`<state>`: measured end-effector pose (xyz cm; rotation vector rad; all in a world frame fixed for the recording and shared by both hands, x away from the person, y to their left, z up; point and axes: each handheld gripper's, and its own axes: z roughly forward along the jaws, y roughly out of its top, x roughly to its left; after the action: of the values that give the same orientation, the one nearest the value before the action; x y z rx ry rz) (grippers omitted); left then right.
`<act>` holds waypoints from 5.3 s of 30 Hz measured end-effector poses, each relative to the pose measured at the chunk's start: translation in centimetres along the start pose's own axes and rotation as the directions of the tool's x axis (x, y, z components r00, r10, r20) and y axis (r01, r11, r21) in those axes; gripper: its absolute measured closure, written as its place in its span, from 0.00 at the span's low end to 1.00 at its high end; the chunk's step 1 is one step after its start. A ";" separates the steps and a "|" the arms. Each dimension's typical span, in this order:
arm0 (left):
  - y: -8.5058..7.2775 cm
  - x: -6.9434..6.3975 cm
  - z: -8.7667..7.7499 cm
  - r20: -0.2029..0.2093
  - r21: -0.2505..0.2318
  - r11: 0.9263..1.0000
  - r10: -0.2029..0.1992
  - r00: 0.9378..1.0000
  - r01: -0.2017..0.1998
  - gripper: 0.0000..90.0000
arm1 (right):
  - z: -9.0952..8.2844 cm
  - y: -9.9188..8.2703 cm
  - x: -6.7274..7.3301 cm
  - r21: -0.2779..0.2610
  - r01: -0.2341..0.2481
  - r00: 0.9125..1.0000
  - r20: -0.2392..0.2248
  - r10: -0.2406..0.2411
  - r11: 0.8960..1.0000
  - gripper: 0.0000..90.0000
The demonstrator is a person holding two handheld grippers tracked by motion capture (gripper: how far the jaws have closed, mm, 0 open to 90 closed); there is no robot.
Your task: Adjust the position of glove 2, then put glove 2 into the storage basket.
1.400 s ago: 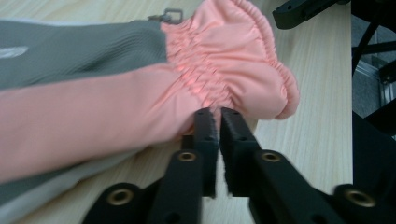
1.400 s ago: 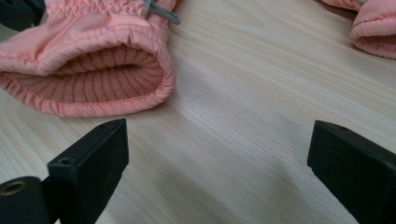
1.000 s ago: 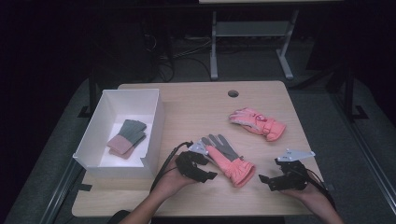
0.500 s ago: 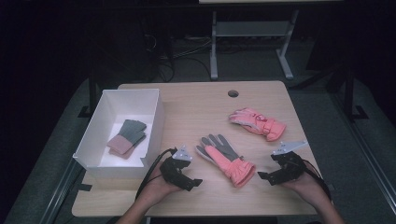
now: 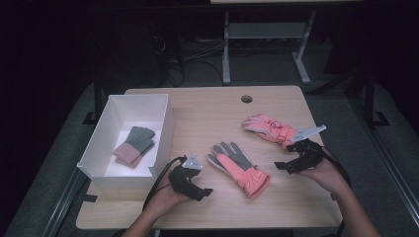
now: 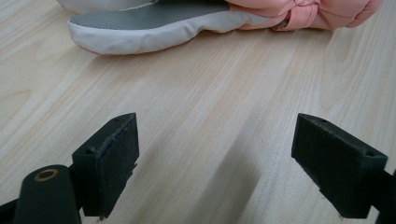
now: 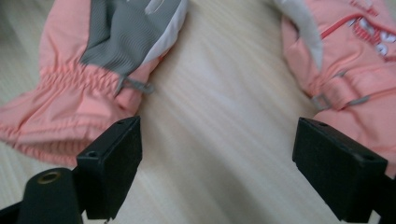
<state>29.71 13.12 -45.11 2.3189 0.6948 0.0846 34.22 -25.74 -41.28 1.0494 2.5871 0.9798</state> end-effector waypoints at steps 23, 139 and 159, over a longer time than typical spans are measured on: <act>0.0 0.1 0.1 0.013 0.032 0.999 0.017 1.000 -0.018 0.17 | 2.4 6.4 -8.5 0.046 0.013 0.998 0.054 -0.016 0.999 0.61; 1.3 -0.7 -0.9 0.052 -0.041 0.999 0.025 0.998 -0.023 1.00 | 0.3 6.0 6.1 -0.178 -0.009 0.999 -0.052 0.000 0.984 1.00; 4.8 -5.2 4.5 0.143 0.013 0.995 0.094 0.985 -0.097 1.00 | 0.4 -1.7 2.3 -0.065 -0.076 0.997 -0.023 0.075 0.995 1.00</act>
<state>28.58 4.85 -44.69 2.3508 0.5152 -0.0440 31.73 -24.90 -42.55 1.1330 2.5294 1.0909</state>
